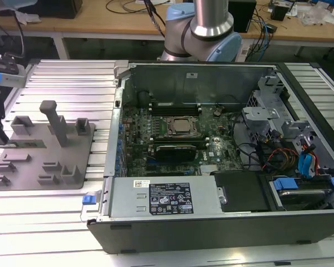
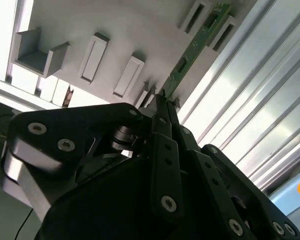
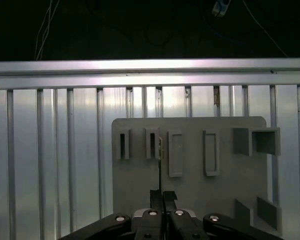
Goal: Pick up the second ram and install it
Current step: 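Pick up the second ram and move it above second insertion slot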
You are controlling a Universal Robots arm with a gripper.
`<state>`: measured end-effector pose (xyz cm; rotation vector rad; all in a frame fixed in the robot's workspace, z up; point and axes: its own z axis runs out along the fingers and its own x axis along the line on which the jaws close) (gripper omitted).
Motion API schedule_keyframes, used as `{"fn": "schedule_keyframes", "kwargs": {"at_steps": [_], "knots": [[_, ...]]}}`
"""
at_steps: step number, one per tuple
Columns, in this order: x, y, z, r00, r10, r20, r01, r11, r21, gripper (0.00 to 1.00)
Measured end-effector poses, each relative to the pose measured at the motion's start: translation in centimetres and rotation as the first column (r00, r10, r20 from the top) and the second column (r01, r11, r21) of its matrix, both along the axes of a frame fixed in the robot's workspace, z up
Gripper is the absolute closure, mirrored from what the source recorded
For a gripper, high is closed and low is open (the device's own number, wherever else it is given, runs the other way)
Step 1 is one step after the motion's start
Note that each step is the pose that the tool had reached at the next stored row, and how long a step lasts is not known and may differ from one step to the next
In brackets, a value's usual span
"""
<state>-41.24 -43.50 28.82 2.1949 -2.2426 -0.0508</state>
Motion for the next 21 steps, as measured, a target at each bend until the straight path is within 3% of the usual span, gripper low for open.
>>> {"fn": "schedule_keyframes", "kwargs": {"at_steps": [4, 6, 14, 20, 21], "knots": [[0.0, 0.09, 0.83, 1.0, 0.0, 0.0001, 0.0, 1.0, -0.0003, 0.91], [0.0, 0.18, 1.86, 1.0, 0.0, 0.0, 0.0, 1.0, -0.0005, 0.91], [0.0, 0.27, 4.14, 1.0, 0.0, 0.0001, 0.0, 1.0, -0.0004, 0.91], [0.0, 0.49, 6.32, 1.0, 0.0, 0.0001, 0.0, 1.0, -0.0012, 0.91], [0.0, 0.5, 7.2, 1.0, 0.0, 0.0, 0.0, 1.0, -0.0013, 0.91]]}}
